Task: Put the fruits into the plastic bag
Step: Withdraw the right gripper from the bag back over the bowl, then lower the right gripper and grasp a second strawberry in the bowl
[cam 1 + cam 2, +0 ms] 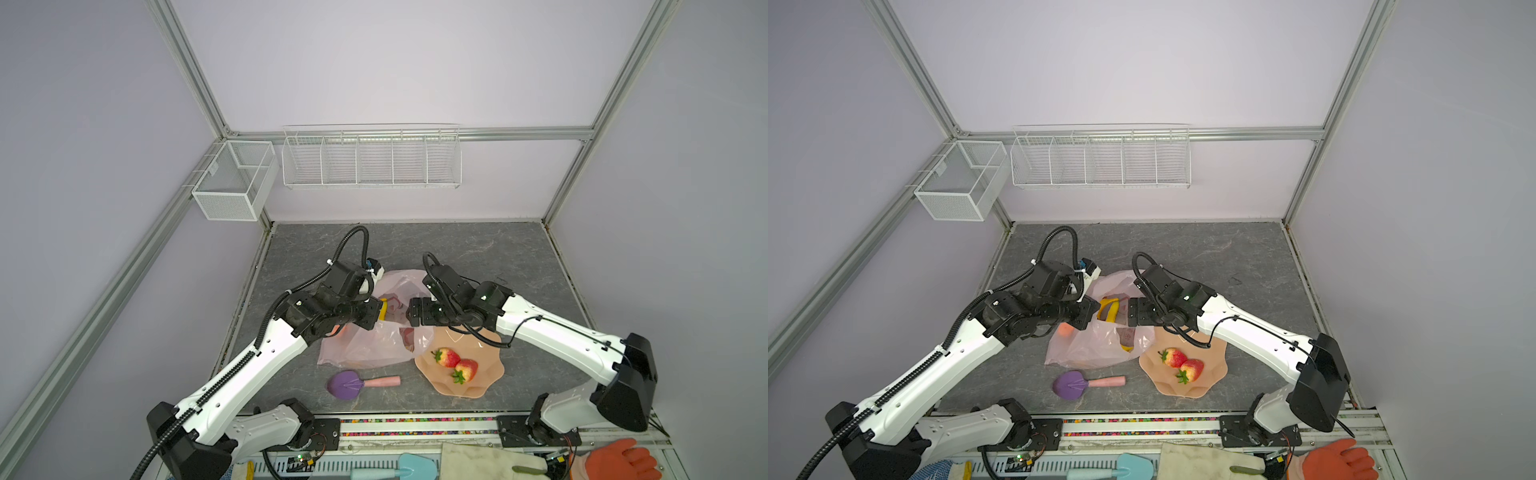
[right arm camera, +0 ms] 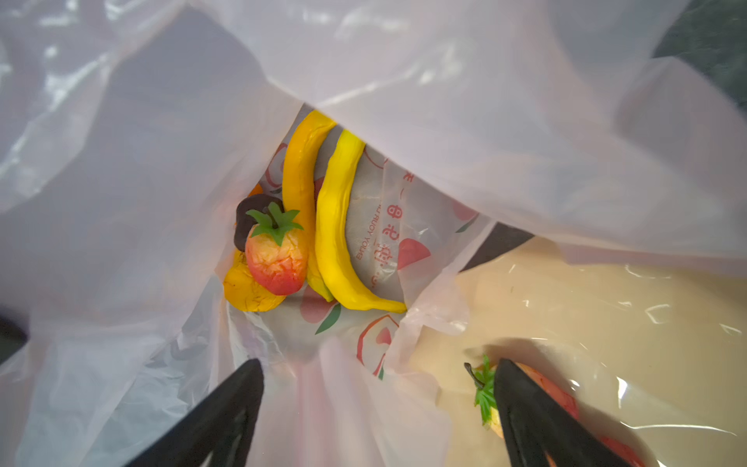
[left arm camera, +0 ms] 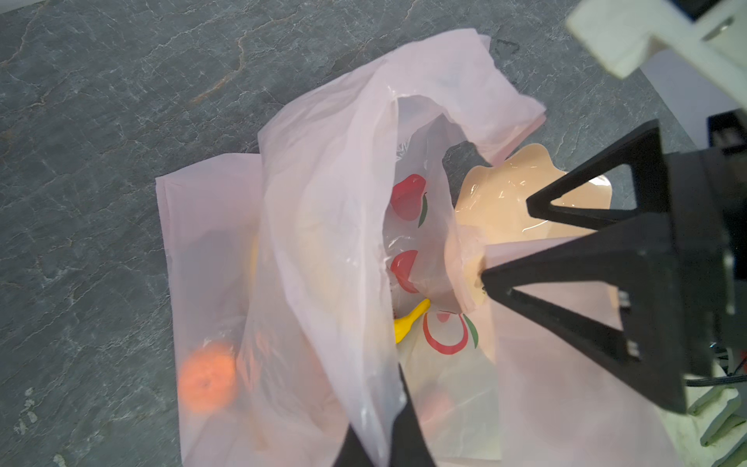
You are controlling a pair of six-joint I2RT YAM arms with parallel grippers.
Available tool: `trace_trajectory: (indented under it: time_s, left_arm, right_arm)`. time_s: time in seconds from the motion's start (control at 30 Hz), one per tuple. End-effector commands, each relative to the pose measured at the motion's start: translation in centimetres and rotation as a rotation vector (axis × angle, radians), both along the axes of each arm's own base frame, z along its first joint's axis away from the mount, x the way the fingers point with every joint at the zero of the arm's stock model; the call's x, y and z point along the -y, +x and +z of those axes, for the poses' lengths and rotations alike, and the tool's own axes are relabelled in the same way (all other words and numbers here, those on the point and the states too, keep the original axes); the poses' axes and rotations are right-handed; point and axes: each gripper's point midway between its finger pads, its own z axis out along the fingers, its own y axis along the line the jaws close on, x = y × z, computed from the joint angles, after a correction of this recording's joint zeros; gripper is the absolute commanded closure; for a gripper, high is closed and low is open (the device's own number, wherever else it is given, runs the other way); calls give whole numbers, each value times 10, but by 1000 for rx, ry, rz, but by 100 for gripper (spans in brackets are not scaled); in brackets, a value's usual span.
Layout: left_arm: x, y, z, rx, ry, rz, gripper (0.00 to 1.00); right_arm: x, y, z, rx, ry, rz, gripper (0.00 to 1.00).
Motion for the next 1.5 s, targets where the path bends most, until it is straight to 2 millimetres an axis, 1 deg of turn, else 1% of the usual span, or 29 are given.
trace_trajectory:
  time_s: [0.0,0.13,0.23,0.57,0.73,0.9,1.0,1.13,1.37,1.47]
  left_arm:
    - [1,0,-2,-4,1,-2,100]
    - [1,0,-2,-4,2,-3,100]
    - [1,0,-2,-6,4,-4,100]
    - [3,1,-3,-10,5,-9,100]
    - [4,1,-4,-13,7,-10,100]
    - [5,2,-5,-16,5,-12,100]
    - [6,3,-3,-13,2,-12,100]
    - [6,3,-3,-13,0,-11,100]
    - [7,3,-3,-15,0,-14,100]
    - [7,2,-3,-16,0,-14,100]
  right_arm:
    - [28,6,0,69,-106,-28,10]
    - [35,7,2,80,-122,-32,10]
    - [42,4,-2,67,-136,-44,10]
    - [75,-14,-7,22,-154,-116,11]
    - [84,-24,-10,-10,-144,-123,11]
    - [86,-30,-13,-38,-126,-116,11]
    - [82,-37,-21,-74,-123,-81,11]
    - [77,-50,-40,-137,-139,-6,11]
    - [76,-71,-70,-198,-204,95,9]
    - [75,-76,-81,-218,-240,142,8]
